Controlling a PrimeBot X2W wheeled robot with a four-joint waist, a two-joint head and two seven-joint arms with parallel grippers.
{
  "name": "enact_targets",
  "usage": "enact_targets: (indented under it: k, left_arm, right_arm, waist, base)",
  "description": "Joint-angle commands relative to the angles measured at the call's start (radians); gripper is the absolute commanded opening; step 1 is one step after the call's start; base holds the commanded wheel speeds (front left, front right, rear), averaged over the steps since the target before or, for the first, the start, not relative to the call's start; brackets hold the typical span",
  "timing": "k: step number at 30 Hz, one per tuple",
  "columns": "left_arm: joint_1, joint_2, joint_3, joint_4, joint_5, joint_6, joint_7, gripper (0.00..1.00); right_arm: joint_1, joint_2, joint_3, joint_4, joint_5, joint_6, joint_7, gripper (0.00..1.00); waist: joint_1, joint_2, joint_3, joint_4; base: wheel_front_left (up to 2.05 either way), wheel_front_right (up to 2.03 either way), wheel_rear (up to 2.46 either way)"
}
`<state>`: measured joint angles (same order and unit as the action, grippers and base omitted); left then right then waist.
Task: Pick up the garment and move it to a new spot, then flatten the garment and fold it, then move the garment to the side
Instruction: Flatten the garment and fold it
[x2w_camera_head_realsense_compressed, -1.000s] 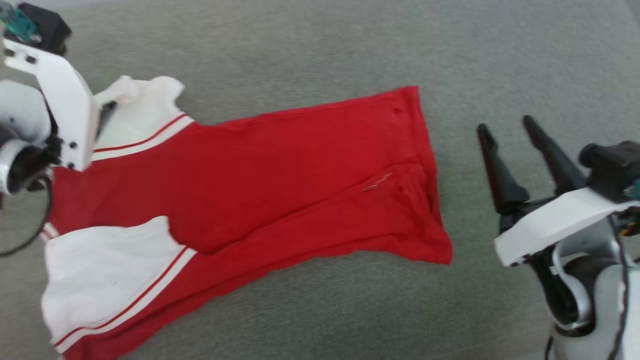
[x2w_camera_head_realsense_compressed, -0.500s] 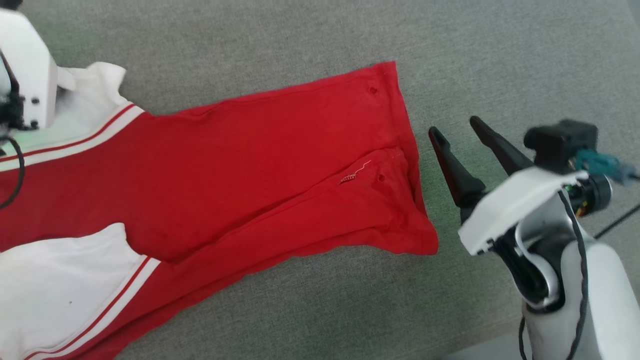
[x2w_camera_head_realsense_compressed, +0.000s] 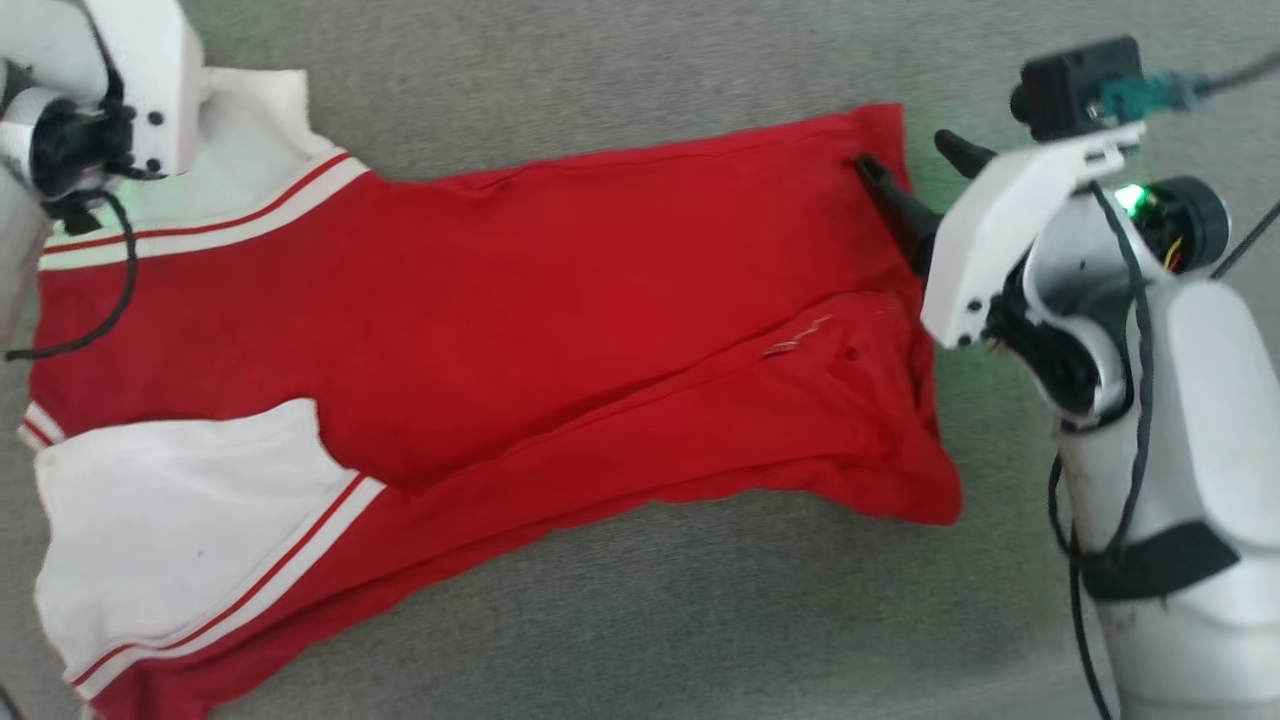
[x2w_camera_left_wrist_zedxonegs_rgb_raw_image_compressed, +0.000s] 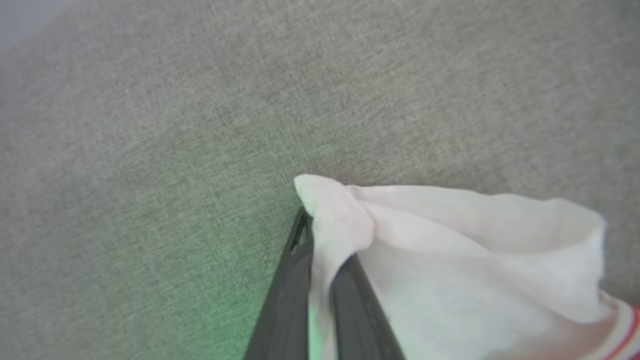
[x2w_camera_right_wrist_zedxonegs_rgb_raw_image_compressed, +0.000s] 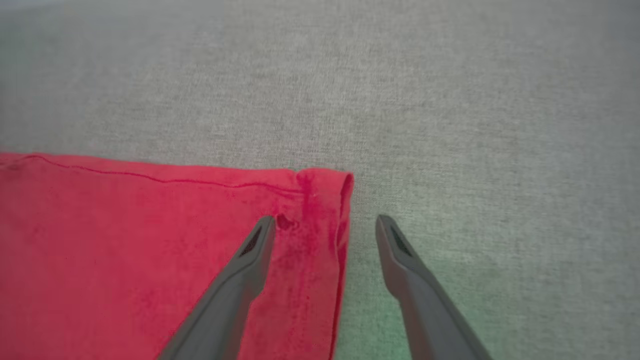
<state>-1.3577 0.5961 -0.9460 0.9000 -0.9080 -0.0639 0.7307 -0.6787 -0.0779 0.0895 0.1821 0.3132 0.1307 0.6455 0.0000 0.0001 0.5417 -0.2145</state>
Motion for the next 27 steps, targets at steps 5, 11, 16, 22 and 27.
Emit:
enact_targets:
  k: [5, 11, 16, 22, 27]
  left_arm:
    - [0.015, -0.054, -0.024, 0.068, 0.003, -0.025, -0.022, 0.00]
    - [0.002, -0.082, -0.035, 0.111, 0.002, -0.044, -0.042, 0.00]
    - [-0.001, -0.097, -0.035, 0.132, -0.008, -0.051, -0.057, 0.00]
    - [-0.022, -0.111, -0.029, 0.138, -0.031, -0.058, -0.048, 0.00]
    - [-0.032, -0.107, -0.033, 0.105, -0.048, -0.064, -0.028, 0.00]
  right_arm:
    - [-0.093, -0.016, 0.023, 0.122, -0.019, 0.000, 0.133, 1.00]
    - [-0.138, -0.024, 0.057, 0.203, 0.001, 0.000, 0.267, 0.44]
    - [-0.151, -0.045, 0.057, 0.203, 0.006, 0.000, 0.291, 0.00]
    - [-0.123, -0.080, 0.049, 0.142, 0.021, 0.000, 0.272, 0.00]
    - [-0.074, -0.116, 0.032, 0.062, 0.028, 0.000, 0.256, 0.00]
  waist:
    - [0.0000, -0.0001, 0.013, 0.041]
    - [0.0000, -0.0001, 0.016, 0.062]
    - [0.0000, -0.0001, 0.011, 0.080]
    - [0.0000, -0.0001, -0.022, 0.113]
    - [0.0000, -0.0001, -0.069, 0.141]
  base:
    - [0.00, 0.00, 0.00]
    - [0.00, 0.00, 0.00]
    - [0.00, 0.00, 0.00]
    - [0.00, 0.00, 0.00]
    - [0.00, 0.00, 0.00]
